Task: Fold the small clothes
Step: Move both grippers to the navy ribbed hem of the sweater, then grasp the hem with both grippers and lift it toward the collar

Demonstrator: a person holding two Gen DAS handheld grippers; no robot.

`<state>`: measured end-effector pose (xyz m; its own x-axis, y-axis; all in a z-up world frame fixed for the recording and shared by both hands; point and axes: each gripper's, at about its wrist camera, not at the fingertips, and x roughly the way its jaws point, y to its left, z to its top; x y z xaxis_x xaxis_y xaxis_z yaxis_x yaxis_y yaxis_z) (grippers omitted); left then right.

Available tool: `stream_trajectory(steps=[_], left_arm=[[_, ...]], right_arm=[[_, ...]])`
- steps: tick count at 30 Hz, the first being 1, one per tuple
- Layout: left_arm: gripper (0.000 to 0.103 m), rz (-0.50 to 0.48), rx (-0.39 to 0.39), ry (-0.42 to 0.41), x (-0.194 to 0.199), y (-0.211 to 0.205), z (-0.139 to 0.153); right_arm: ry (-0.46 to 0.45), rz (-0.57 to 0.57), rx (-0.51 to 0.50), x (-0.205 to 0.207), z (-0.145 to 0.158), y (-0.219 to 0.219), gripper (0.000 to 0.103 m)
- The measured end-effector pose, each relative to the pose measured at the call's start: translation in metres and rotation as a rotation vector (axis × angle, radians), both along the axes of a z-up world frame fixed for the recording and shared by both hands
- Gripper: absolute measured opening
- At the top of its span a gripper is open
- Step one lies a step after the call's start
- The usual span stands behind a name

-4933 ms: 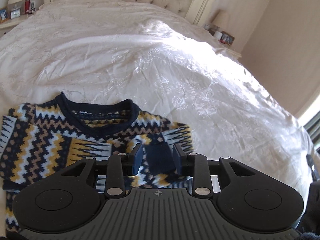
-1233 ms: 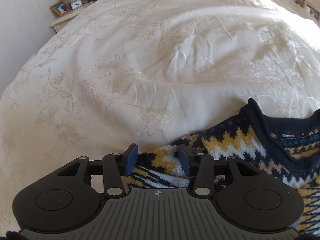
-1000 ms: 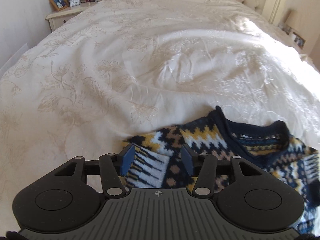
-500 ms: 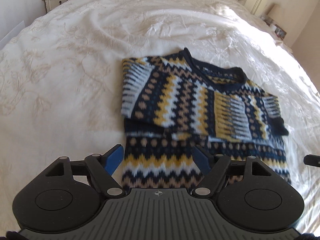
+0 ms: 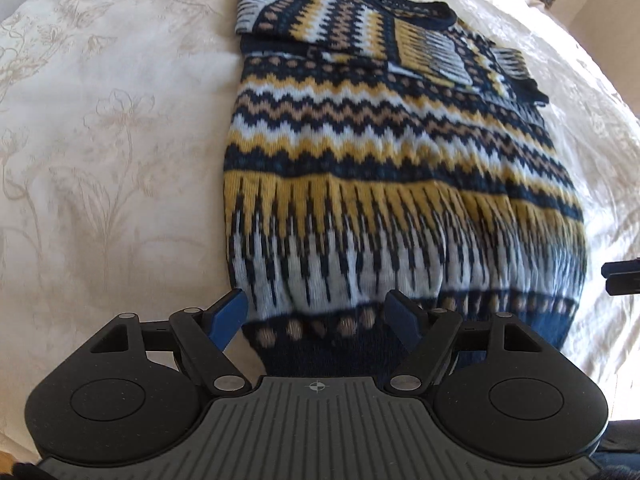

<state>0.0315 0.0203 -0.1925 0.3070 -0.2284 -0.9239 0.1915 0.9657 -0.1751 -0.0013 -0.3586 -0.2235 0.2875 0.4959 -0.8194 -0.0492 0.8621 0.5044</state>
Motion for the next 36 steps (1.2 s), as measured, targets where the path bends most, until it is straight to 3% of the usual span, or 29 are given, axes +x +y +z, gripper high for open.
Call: stream_trajectory(steps=[8,20,28,36], left_arm=[[0.075,-0.001,-0.001,0.049,-0.029,-0.001,-0.021],[0.075,0.038,0.018,0.088,-0.027,0.002,-0.043],[0.101,0.03,0.009,0.115,-0.018,-0.008,-0.057],[0.102,0.027,0.089,0.116,-0.017,-0.023,-0.06]], right_arm=[[0.092,0.073,0.041,-0.02,-0.033,0.026,0.102],[0.134,0.102,0.046,-0.016,-0.06,0.05,0.102],[0.127,0.047,0.102,-0.015,-0.07,0.041,0.103],[0.096,-0.013,0.209,-0.024,-0.073,0.02,0.103]])
